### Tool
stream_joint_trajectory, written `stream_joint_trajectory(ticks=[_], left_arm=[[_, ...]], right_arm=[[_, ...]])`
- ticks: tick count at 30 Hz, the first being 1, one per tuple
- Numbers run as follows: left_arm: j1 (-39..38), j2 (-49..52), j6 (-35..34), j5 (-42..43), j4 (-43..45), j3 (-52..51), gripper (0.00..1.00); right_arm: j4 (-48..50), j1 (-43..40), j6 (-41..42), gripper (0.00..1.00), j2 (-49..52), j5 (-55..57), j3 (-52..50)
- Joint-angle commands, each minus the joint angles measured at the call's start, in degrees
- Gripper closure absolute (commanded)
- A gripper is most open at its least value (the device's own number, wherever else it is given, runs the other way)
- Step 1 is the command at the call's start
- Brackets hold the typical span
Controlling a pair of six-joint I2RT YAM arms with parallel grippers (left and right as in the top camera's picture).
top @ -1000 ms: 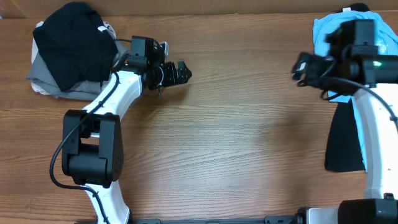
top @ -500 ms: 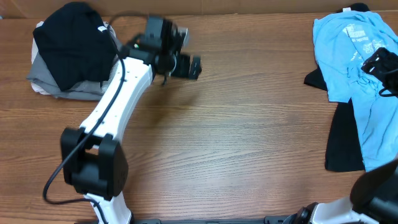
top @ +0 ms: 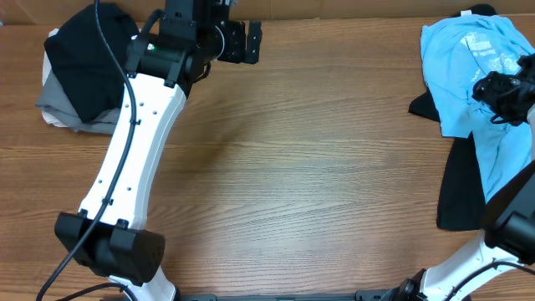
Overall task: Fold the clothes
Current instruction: 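Reach the right gripper to the light-blue T-shirt at right, then grasp the blue T-shirt with the right gripper and lift it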
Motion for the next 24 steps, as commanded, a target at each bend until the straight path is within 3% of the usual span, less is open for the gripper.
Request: stream_joint_trajectory(ticks=[1, 6, 11, 24], left_arm=[[0.6, 3.3, -0.6, -3.2, 0.5, -0.1, 0.0], [0.6, 6.5, -0.9, -2.2, 0.5, -0.1, 0.0], [0.4, 8.9, -1.6, -1.0, 0.5, -0.1, 0.0], [0.3, 11.1, -1.9, -0.2, 1.6, -0.1, 0.0]], right_arm=[[-0.9, 0.1, -2.0, 0.36, 3.1, 1.9, 1.2], [-2.7, 0.1, -2.0, 0.51, 5.4, 2.4, 1.2], [-2.3, 0.6, -2.1, 0.57, 5.6, 4.6, 0.4], [5.4, 1.0, -2.2, 0.57, 5.6, 4.3, -10.1]])
